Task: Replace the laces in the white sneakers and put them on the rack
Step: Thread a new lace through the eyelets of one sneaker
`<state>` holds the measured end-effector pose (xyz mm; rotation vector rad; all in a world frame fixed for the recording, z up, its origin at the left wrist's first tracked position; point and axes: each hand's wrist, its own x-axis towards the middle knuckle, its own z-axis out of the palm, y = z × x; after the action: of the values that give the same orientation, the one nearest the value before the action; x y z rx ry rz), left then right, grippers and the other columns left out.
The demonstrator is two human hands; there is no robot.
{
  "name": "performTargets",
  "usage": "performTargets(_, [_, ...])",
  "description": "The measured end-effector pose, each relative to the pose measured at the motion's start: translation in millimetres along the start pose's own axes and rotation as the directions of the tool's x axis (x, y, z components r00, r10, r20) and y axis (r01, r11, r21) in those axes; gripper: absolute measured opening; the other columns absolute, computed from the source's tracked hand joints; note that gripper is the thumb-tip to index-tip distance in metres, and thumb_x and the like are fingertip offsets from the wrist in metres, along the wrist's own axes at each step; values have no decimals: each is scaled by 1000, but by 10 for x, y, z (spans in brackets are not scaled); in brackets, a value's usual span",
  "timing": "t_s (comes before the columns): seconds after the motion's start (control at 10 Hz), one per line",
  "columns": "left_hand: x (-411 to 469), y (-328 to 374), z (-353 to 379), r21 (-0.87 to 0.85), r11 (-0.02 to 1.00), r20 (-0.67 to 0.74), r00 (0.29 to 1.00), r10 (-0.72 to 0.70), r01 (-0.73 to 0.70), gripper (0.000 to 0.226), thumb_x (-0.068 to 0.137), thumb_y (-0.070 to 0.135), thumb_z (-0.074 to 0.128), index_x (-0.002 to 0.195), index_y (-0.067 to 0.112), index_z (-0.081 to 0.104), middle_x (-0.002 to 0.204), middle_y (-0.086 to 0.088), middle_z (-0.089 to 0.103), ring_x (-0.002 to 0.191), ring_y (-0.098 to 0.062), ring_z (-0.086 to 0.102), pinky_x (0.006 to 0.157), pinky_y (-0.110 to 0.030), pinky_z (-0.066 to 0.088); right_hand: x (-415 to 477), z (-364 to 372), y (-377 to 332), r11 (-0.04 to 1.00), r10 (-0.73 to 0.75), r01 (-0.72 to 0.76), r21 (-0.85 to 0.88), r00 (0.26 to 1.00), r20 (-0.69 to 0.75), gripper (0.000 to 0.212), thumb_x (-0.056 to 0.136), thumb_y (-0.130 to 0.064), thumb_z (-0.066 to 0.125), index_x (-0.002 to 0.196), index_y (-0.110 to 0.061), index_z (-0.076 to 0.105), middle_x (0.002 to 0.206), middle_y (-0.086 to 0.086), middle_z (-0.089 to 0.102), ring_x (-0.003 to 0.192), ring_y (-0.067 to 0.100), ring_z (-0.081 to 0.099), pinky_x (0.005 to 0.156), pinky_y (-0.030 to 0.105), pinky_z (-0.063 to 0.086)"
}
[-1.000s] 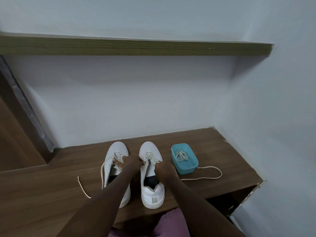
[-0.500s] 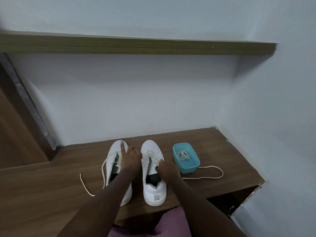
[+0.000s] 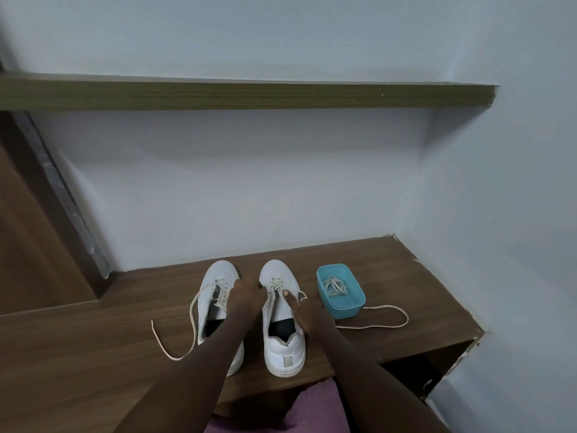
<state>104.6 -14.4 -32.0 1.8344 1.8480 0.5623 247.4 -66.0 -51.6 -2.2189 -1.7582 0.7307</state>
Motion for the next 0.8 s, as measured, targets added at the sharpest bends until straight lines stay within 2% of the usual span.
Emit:
performTargets(0.1, [44, 7, 86, -60, 994, 74, 994, -85, 89, 31, 90, 21, 52, 87, -8, 63, 93, -21, 65, 90, -34, 63, 66, -33, 42, 4, -63, -11, 998, 12, -8, 63, 998, -56, 68, 94, -64, 23, 130, -14, 52, 132, 11, 56, 122, 29, 52, 102, 39, 38])
performTargets(0.2, [60, -15, 170, -164, 962, 143, 970, -195, 218, 30, 92, 24, 53, 99, -2, 64, 102, -16, 66, 102, -33, 61, 81, -33, 46, 6, -99, -29, 990, 23, -15, 143, 998, -57, 51, 101, -45, 30, 130, -9, 53, 134, 12, 54, 124, 27, 50, 97, 31, 37])
performTargets(0.3, [115, -56, 263, -281, 902, 174, 942, -288, 328, 41, 93, 35, 53, 94, -4, 65, 97, -17, 67, 104, -34, 60, 89, -35, 45, 80, -66, -5, 958, 102, -83, 275, 993, -56, 41, 99, -33, 43, 121, -2, 58, 124, 16, 60, 115, 29, 56, 75, 22, 37])
performTargets(0.4, [153, -115, 329, -436, 795, 185, 907, -379, 422, 43, 89, 35, 62, 97, -6, 65, 99, -22, 66, 96, -35, 63, 88, -39, 48, 103, -48, -45, 949, 64, -51, 310, 997, -31, 41, 99, -31, 44, 118, 1, 60, 121, 18, 62, 114, 29, 56, 83, 29, 41])
performTargets(0.5, [83, -68, 223, -647, 631, 255, 901, -351, 428, 13, 83, 7, 67, 73, 9, 60, 75, -9, 61, 68, -22, 58, 76, -32, 51, 79, -43, -74, 916, 14, 11, 400, 998, -58, 46, 91, -33, 59, 111, 9, 62, 115, 24, 63, 105, 27, 59, 93, 38, 43])
performTargets(0.6, [128, -86, 254, -602, 717, 196, 936, -293, 351, 26, 84, 3, 66, 62, 12, 55, 65, -7, 55, 62, -20, 51, 71, -31, 46, 77, -28, -68, 968, -75, 85, 234, 996, -53, 49, 83, -27, 64, 118, 6, 59, 118, 21, 61, 106, 29, 59, 90, 35, 47])
performTargets(0.7, [159, -117, 315, -679, 669, 148, 949, -278, 302, 31, 89, 5, 61, 59, 12, 56, 62, -7, 54, 59, -19, 49, 58, -25, 40, 58, -32, -60, 986, -128, 132, 103, 991, -41, 48, 81, -27, 51, 119, 2, 59, 118, 18, 57, 99, 23, 56, 75, 26, 37])
performTargets(0.8, [152, -107, 305, -778, 565, 116, 947, -299, 274, 25, 95, 8, 52, 72, 9, 62, 68, -6, 59, 62, -17, 52, 59, -24, 42, 65, -26, -54, 985, -165, 167, 42, 986, -37, 38, 86, -17, 50, 119, 0, 60, 114, 18, 58, 105, 29, 56, 82, 31, 41])
